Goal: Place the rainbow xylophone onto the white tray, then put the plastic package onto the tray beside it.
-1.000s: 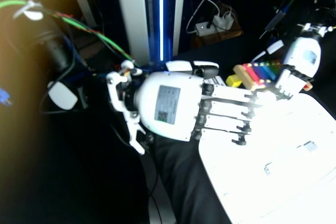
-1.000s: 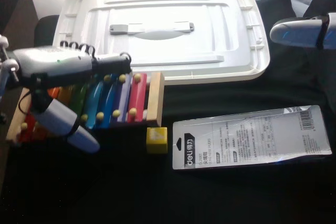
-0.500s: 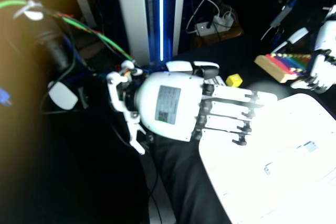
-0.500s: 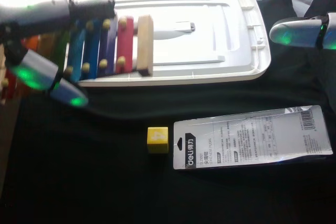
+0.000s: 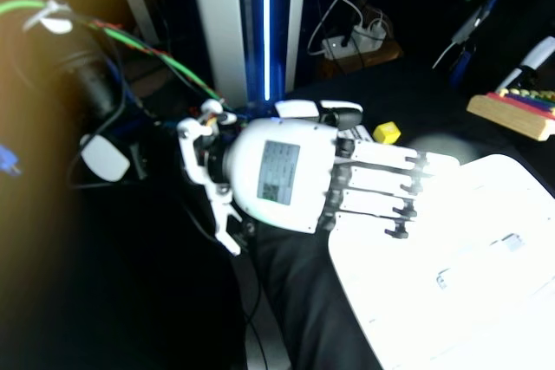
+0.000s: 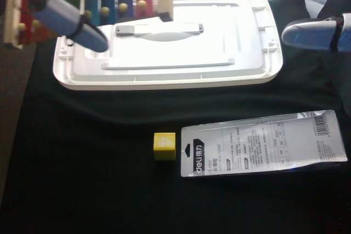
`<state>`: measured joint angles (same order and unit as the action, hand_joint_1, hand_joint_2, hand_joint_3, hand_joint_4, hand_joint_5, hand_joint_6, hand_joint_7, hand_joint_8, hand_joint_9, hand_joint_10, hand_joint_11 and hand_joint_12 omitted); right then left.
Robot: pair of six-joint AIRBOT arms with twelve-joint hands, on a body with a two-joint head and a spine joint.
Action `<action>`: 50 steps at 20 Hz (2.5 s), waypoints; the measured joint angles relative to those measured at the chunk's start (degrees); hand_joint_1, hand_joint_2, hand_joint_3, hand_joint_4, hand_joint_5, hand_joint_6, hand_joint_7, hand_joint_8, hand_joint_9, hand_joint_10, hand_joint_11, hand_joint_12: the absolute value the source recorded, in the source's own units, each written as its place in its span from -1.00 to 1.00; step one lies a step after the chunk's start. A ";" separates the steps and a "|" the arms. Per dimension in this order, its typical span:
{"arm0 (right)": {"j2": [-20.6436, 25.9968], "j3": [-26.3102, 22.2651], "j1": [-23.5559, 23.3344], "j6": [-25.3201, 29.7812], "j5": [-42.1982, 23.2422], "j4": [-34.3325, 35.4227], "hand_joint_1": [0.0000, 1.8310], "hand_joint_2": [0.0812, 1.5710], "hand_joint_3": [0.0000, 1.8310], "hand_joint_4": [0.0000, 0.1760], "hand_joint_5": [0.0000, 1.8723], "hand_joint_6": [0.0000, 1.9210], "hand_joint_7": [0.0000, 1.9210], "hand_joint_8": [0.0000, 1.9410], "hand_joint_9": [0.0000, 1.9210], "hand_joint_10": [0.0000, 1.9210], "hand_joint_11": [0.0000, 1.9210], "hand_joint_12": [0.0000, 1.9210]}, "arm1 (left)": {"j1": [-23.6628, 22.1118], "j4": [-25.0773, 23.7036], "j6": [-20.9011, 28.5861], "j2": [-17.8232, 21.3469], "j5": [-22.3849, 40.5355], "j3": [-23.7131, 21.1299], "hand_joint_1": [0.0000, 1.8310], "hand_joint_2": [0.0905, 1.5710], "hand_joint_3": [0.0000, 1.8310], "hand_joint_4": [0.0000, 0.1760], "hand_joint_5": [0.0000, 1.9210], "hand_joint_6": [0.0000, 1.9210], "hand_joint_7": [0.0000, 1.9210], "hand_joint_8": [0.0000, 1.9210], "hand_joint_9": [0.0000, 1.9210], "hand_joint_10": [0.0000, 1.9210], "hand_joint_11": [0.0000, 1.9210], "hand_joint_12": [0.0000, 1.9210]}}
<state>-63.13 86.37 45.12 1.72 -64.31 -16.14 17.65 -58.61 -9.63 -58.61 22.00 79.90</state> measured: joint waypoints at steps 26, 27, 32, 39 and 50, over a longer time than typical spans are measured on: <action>-3.85 1.86 -0.76 0.33 -1.29 -1.92 -0.21 0.10 -1.00 -1.00 -0.76 -1.00 -0.70 -1.00 -0.69 -1.00 -0.64 -0.98 | 5.22 11.87 -0.02 -24.87 -11.54 28.44 0.40 0.61 -1.00 -1.00 -0.82 0.66 -0.35 0.63 -0.56 0.79 -0.51 0.91; -3.93 1.88 -0.83 0.46 -1.27 -1.92 -0.21 0.11 -1.00 -1.00 -0.75 -1.00 -0.69 -1.00 -0.68 -1.00 -0.64 -0.97 | 5.77 12.66 0.02 -25.29 -11.47 29.16 0.40 0.61 -1.00 -1.00 -0.79 0.61 -0.33 0.62 -0.56 0.77 -0.52 0.89; -4.28 1.86 -1.01 1.01 -1.36 -2.16 -0.22 0.07 -1.00 -0.98 -0.77 -1.00 -0.70 -1.00 -0.70 -1.00 -0.65 -0.98 | 6.84 12.63 1.99 -27.34 -11.47 31.80 0.21 0.66 -1.00 -1.00 -0.47 0.73 -0.29 0.52 -0.43 0.23 -0.51 0.35; -4.37 1.88 -1.09 1.16 -1.42 -2.23 -0.20 0.08 -1.00 -0.84 -0.78 -1.00 -0.72 -1.00 -0.72 -1.00 -0.67 -1.00 | 6.97 12.79 2.36 -28.09 -11.56 32.22 0.31 0.35 -1.00 -1.00 -0.38 -0.76 -0.28 -0.88 -0.20 -0.91 -0.53 -0.28; -4.39 1.88 -1.40 1.75 -1.95 -2.21 -0.19 0.07 -1.00 -0.84 -0.80 -1.00 -0.71 -1.00 -0.73 -1.00 -0.66 -0.99 | 7.02 12.79 3.50 -28.79 -10.16 31.91 -0.09 0.01 -1.00 0.87 -0.99 -1.00 -1.00 -1.00 -1.00 -1.00 -1.00 -0.99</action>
<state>-67.53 88.25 43.72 3.46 -66.26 -18.35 24.67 -45.82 -6.13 -87.39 11.84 111.81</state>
